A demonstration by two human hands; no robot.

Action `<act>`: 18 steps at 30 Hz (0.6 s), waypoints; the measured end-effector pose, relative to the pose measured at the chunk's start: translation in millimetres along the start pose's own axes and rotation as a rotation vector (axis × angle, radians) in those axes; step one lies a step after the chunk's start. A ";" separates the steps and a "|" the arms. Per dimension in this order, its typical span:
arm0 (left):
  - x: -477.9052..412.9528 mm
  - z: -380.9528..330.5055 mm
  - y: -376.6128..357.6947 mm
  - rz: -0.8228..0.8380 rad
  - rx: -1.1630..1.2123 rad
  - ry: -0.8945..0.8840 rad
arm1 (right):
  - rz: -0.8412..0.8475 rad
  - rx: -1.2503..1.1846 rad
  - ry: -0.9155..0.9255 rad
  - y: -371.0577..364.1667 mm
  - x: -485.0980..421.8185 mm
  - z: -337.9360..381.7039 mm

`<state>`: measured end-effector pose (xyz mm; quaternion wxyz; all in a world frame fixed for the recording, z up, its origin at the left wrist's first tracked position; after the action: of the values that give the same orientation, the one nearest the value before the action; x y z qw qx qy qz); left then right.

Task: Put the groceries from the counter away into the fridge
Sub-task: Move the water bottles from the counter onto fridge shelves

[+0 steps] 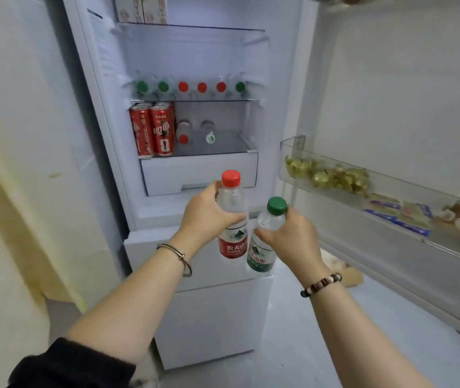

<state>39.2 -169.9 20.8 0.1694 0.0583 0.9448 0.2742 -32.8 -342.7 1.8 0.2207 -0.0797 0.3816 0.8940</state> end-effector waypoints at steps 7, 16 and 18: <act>-74.6 7.4 48.1 -0.183 0.106 -0.060 | -0.134 -0.057 0.064 -15.4 -74.6 46.3; -179.4 -10.4 69.6 -0.365 0.159 -0.270 | -0.356 -0.175 0.134 -30.0 -183.9 73.2; -205.2 -8.7 67.5 -0.374 0.185 -0.289 | -0.418 -0.218 0.150 -32.5 -206.7 75.8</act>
<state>229.4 -159.0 123.1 0.3446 -0.0636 0.9262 0.1392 167.9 -337.5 97.8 0.3621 -0.2463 0.2734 0.8564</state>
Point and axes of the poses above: each hand's wrist, its own x-axis away from the middle knuckle, its own y-axis out of the back of the hand, z = x × y, the point moved 9 cm from there along -x, towards the middle knuckle, and after that the axes turned 2 degrees about y, right-handed, at the moved point
